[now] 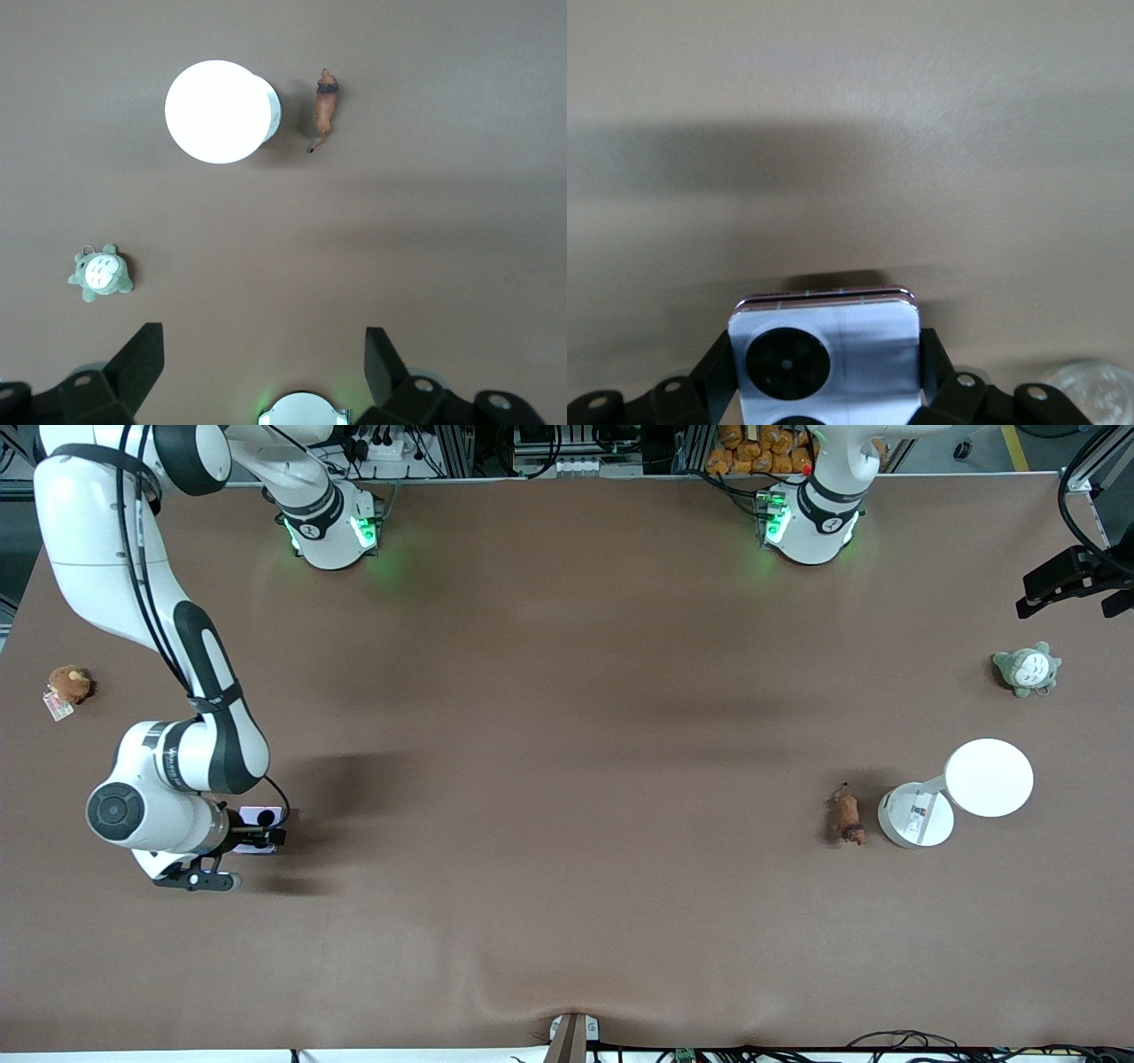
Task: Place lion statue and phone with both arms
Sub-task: 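Carry the phone toward the clear glass cup with the right gripper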
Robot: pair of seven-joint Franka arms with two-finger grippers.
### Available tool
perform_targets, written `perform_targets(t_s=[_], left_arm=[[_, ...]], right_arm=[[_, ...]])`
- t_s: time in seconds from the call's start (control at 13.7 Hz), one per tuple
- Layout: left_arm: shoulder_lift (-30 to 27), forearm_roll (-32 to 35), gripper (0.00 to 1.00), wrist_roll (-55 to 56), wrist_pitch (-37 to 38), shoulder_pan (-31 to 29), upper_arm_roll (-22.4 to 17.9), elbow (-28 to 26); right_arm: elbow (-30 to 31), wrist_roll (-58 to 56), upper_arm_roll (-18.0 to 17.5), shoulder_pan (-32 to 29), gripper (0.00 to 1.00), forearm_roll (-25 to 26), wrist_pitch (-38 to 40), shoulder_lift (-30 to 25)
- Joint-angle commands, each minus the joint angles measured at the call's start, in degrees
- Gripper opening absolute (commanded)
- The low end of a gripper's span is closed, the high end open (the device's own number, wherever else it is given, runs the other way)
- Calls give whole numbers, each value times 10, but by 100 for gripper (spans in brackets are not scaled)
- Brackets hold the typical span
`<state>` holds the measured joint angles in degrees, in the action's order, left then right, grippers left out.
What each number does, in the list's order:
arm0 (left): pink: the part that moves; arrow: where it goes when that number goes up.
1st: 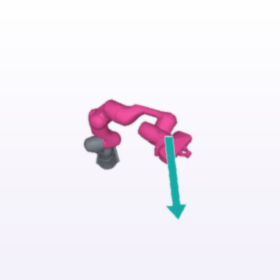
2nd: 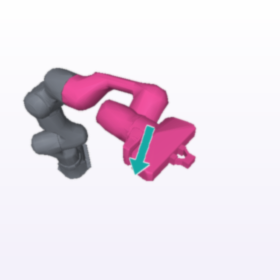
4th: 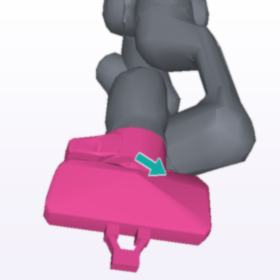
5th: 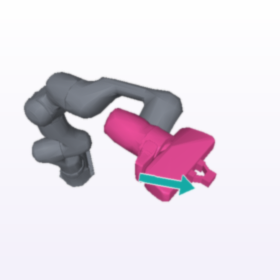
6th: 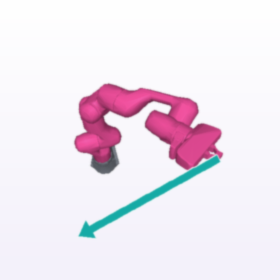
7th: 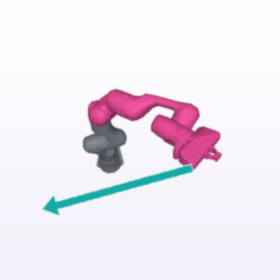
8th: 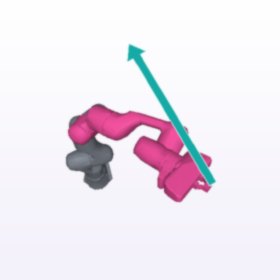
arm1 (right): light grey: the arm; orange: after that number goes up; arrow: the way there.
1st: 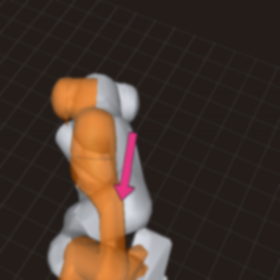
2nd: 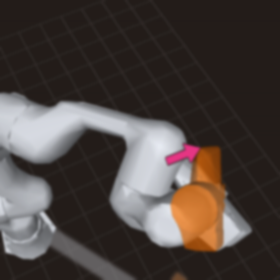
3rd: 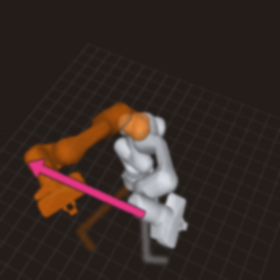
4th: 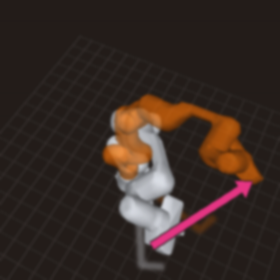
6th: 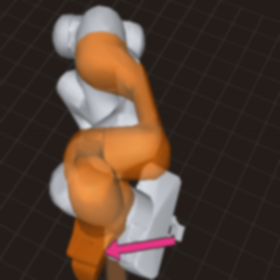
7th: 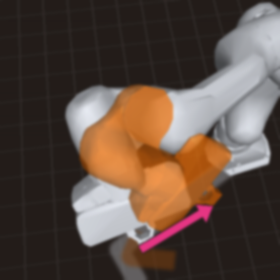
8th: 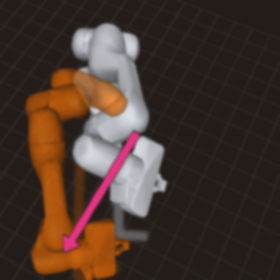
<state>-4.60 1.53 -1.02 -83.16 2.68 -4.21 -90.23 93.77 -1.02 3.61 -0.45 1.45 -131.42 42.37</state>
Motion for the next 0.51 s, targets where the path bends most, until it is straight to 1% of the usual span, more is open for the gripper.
perform_targets(t_s=[0.0, 0.29, 0.44], left_arm=[[0, -2, 100, 18, 2, -1, 1, 4], [2, 5, 100, 8, 2, -2, 0, 6], [6, 7, 100, 11, 2, -2, -1, 9]], right_arm=[[33, -27, -4, -8, 0, 5, -26, -8], [34, -26, -4, -11, 0, 1, -25, -7], [33, -27, -3, -12, 100, 1, -23, -9]])
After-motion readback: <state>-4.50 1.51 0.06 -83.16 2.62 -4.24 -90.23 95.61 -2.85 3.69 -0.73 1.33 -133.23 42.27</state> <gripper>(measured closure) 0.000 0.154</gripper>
